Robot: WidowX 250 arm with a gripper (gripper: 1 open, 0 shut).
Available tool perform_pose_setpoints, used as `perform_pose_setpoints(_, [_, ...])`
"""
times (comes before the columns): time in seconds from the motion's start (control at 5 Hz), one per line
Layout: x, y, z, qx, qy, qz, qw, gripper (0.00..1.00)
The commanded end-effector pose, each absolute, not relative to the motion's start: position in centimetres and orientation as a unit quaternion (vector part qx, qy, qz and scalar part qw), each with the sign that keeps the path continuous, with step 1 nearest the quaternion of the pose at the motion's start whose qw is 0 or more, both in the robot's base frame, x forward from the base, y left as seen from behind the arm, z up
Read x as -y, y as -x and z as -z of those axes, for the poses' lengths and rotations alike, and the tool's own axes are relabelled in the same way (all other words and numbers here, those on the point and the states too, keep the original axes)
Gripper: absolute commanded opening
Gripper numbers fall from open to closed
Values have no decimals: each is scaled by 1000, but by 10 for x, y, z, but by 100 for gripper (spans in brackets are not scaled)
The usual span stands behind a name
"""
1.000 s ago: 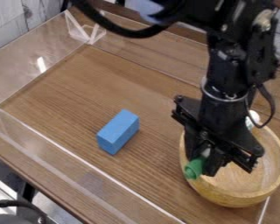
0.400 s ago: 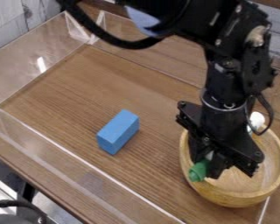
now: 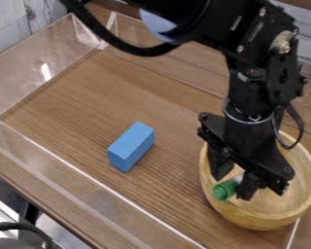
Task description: Put the green marker in the brown bowl
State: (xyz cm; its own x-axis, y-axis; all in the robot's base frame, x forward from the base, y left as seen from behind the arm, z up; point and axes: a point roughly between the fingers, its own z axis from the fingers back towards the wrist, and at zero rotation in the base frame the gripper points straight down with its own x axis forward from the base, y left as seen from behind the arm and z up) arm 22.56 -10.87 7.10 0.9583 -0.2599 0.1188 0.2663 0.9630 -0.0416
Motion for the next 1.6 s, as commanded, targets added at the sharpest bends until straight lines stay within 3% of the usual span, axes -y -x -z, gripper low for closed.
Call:
perform_pose_setpoints(0.0, [108, -231, -80, 67, 36, 127, 989, 100])
perform_pose_setpoints(1.0, [98, -236, -104, 58, 43, 108, 992, 100])
perform_pose_setpoints(1.4, [86, -242, -134, 67, 40, 99, 992, 100])
